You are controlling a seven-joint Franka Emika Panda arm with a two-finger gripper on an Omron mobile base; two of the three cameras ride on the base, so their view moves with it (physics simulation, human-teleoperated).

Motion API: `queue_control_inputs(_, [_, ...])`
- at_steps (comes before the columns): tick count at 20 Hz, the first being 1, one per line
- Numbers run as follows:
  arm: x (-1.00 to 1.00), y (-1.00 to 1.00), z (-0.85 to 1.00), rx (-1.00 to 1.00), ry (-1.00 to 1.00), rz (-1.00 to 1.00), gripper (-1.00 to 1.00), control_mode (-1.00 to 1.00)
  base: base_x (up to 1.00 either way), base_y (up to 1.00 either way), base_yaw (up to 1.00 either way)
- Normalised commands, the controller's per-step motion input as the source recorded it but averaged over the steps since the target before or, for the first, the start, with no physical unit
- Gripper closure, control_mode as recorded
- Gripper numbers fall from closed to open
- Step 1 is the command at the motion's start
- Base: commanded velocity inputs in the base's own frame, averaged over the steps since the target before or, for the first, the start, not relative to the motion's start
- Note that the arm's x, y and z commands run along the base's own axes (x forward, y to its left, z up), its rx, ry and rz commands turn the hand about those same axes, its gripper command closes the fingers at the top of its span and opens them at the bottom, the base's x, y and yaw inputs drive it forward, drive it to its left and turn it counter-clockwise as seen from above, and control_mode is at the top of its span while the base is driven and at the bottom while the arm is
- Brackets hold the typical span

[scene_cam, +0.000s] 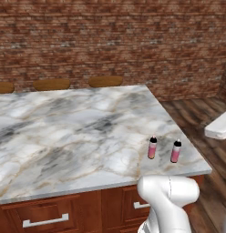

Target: Move the drinks to the dining counter.

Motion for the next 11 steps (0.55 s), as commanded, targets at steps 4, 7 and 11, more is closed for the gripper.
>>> queue_control_inputs(4, [-0.18,0.0,1.0,0.06,-0.26,0.01,-1.0,-1.0,0.0,0.0,0.0])
queue_control_inputs(7, [-0.14,0.0,1.0,0.05,-0.22,0.0,-1.0,-1.0,0.0,0.0,0.0])
queue_control_inputs(11, [-0.18,0.0,0.99,0.01,-0.2,0.0,-1.0,-1.0,0.0,0.0,0.0])
